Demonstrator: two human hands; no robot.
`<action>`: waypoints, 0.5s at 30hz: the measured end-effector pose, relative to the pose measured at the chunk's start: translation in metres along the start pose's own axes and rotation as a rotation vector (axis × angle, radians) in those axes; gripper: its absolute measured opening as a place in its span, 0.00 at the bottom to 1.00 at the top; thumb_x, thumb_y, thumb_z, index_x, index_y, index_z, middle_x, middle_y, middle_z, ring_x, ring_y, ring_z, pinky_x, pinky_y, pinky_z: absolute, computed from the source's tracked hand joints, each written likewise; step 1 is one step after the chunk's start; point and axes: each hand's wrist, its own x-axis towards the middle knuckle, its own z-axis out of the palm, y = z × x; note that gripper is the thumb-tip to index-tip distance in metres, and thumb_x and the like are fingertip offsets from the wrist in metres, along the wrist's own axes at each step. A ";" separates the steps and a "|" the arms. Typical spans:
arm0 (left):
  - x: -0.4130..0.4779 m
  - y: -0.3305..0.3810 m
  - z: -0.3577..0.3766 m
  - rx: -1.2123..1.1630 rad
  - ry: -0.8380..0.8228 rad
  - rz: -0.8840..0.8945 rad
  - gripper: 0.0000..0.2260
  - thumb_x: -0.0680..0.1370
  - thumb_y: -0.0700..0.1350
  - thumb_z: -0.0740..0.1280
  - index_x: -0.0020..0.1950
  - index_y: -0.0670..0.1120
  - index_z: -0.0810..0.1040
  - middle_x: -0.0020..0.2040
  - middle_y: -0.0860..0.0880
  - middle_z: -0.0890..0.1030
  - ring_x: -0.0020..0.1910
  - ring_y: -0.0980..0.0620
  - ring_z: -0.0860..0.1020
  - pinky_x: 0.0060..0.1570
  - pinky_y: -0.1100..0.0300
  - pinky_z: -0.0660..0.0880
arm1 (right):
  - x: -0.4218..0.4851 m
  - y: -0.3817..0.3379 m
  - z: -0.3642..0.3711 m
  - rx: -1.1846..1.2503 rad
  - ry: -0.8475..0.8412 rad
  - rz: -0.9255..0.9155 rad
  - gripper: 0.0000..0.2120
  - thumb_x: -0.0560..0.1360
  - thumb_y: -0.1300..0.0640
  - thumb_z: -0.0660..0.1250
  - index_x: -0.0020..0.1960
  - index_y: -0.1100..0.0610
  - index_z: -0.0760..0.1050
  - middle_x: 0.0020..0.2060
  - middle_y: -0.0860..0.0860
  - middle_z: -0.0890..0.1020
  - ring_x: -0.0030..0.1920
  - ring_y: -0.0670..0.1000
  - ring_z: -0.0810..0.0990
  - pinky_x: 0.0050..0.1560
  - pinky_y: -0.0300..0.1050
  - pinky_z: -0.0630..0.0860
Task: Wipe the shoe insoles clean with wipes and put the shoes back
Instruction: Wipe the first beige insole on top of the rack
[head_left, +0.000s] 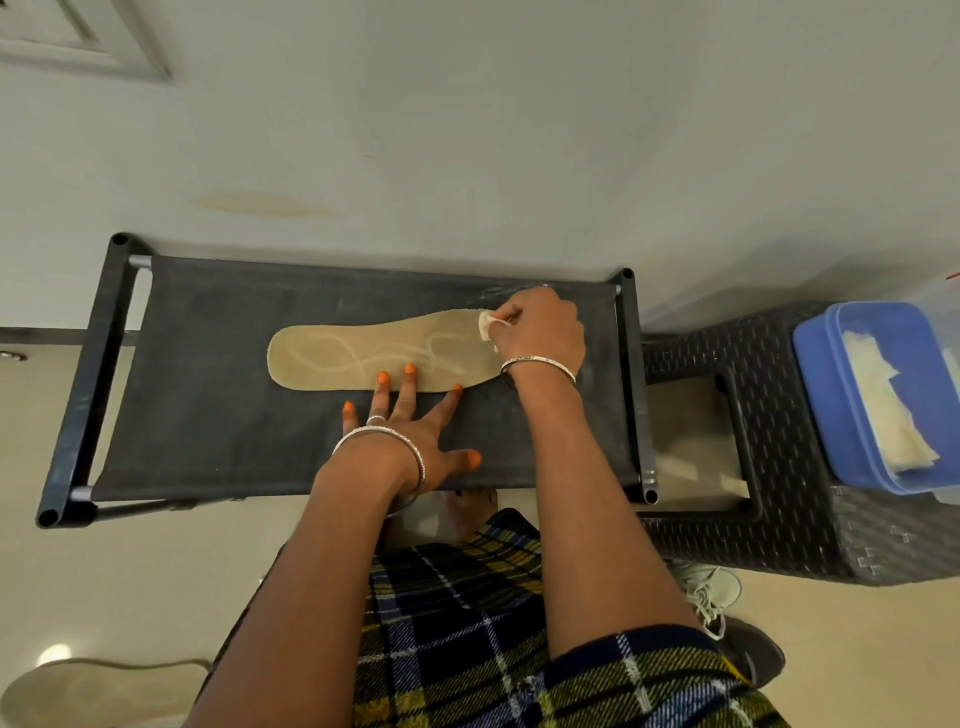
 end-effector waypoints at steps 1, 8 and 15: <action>0.000 0.000 0.000 0.002 -0.001 -0.001 0.37 0.77 0.68 0.56 0.75 0.64 0.34 0.74 0.49 0.25 0.74 0.43 0.28 0.71 0.35 0.37 | 0.001 -0.001 0.002 -0.012 -0.006 -0.008 0.04 0.73 0.53 0.72 0.47 0.49 0.85 0.48 0.51 0.85 0.50 0.57 0.83 0.43 0.43 0.73; 0.001 0.001 0.000 -0.009 0.001 -0.003 0.36 0.77 0.68 0.56 0.75 0.65 0.34 0.74 0.50 0.25 0.74 0.43 0.28 0.71 0.36 0.37 | 0.002 0.000 0.000 0.009 -0.215 -0.037 0.05 0.69 0.52 0.76 0.45 0.46 0.86 0.45 0.47 0.86 0.47 0.53 0.84 0.48 0.46 0.81; 0.002 -0.001 0.000 -0.006 0.001 0.000 0.36 0.77 0.68 0.55 0.75 0.65 0.34 0.74 0.50 0.25 0.74 0.43 0.28 0.71 0.35 0.37 | 0.000 -0.005 0.008 -0.065 -0.085 -0.044 0.05 0.74 0.54 0.71 0.48 0.51 0.85 0.47 0.52 0.85 0.49 0.57 0.83 0.44 0.43 0.78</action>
